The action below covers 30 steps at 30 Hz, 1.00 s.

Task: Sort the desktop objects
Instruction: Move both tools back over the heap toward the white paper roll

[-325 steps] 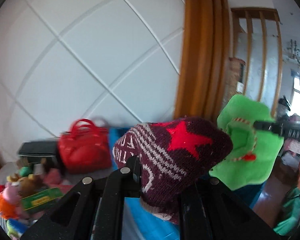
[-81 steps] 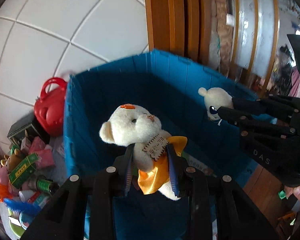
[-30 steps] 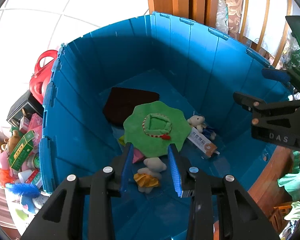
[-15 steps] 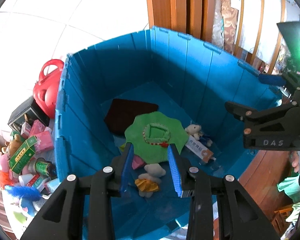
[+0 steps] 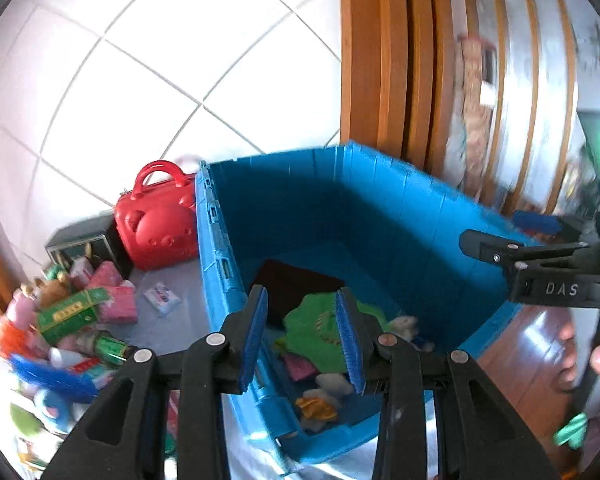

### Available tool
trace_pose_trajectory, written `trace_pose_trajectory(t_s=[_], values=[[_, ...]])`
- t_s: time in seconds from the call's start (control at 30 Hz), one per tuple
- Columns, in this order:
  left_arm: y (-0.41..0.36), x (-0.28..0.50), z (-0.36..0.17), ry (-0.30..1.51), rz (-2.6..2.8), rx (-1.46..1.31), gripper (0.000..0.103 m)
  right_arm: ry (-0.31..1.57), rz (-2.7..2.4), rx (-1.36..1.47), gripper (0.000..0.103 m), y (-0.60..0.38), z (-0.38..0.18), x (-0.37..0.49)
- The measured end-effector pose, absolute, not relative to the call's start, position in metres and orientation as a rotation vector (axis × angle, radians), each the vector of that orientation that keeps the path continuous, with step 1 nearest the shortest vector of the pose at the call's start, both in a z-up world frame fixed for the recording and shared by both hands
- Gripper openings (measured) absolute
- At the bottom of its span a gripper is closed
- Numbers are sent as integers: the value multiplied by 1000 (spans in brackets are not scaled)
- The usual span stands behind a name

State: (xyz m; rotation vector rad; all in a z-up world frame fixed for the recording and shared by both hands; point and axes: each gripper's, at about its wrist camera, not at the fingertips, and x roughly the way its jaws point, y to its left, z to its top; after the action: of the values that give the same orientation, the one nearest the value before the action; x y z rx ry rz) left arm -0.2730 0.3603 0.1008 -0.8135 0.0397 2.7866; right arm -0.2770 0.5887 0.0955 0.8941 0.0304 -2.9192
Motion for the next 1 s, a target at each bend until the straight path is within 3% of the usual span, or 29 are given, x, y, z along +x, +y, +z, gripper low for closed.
trace_pose_trajectory(t_s=[0.43,0.7,1.0], values=[[227,-240,86,-80,3055,-846,35,-61,-2791,509,103,496,135,-245],[119,-200,50,-195,3222,-1010,35,17,-2606,474,103,396,132,-232],[-18,-137,-15,-462,3353,-1368,35,82,-2449,595,103,294,92,-237]])
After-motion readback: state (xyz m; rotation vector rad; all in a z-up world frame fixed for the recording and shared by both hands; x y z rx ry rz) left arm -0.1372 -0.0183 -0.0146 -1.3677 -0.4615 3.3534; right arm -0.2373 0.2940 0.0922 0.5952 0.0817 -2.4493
